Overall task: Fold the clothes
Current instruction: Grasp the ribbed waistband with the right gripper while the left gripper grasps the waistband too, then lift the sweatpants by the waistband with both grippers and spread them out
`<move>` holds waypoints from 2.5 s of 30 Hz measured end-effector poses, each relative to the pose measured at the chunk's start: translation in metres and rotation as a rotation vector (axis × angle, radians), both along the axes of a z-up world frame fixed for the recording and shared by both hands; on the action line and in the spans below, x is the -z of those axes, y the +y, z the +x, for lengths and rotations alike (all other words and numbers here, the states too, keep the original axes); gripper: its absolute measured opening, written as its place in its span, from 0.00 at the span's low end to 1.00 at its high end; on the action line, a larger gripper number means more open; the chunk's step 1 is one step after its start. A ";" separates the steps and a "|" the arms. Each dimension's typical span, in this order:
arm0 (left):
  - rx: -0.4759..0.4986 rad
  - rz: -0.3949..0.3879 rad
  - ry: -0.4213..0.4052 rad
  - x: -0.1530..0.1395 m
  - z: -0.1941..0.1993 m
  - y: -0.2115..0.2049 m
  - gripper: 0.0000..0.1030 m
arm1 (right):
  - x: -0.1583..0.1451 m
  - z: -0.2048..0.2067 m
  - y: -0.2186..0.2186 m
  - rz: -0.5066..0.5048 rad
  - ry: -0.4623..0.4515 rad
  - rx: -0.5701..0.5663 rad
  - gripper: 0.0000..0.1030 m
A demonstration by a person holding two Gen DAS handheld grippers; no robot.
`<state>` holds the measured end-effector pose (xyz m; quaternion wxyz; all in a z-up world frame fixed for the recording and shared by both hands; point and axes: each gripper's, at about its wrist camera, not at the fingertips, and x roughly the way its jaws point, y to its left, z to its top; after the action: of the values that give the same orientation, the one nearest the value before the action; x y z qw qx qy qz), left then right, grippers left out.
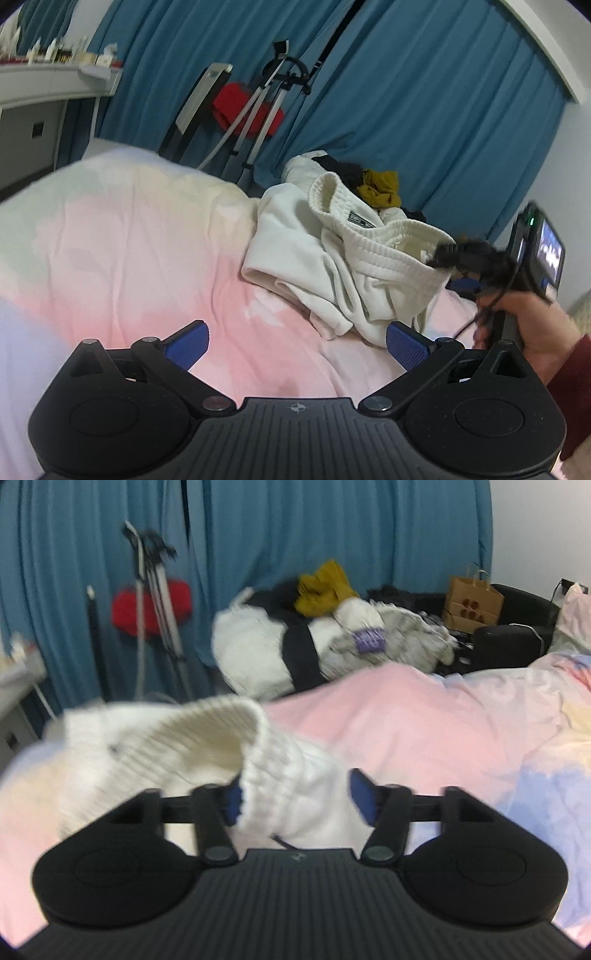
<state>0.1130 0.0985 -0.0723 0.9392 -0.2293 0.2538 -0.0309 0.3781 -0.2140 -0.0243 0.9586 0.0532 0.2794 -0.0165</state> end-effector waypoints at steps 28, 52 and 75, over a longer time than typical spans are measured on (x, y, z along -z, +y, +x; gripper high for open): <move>0.034 0.105 -0.097 -0.036 -0.064 -0.036 1.00 | 0.084 -0.257 -0.093 0.406 0.218 -0.004 0.15; -0.029 0.111 0.022 0.032 0.038 -0.053 0.84 | 0.101 -0.232 -0.150 0.756 0.202 -0.139 0.80; -0.185 0.194 -0.176 -0.150 0.053 0.098 0.16 | 0.023 -0.289 0.055 0.818 0.089 -0.656 0.30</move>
<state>0.1664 0.1966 0.0774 0.9744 -0.1560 0.1503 0.0604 0.0891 -0.1589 -0.0474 0.8014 0.3322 0.3053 0.3926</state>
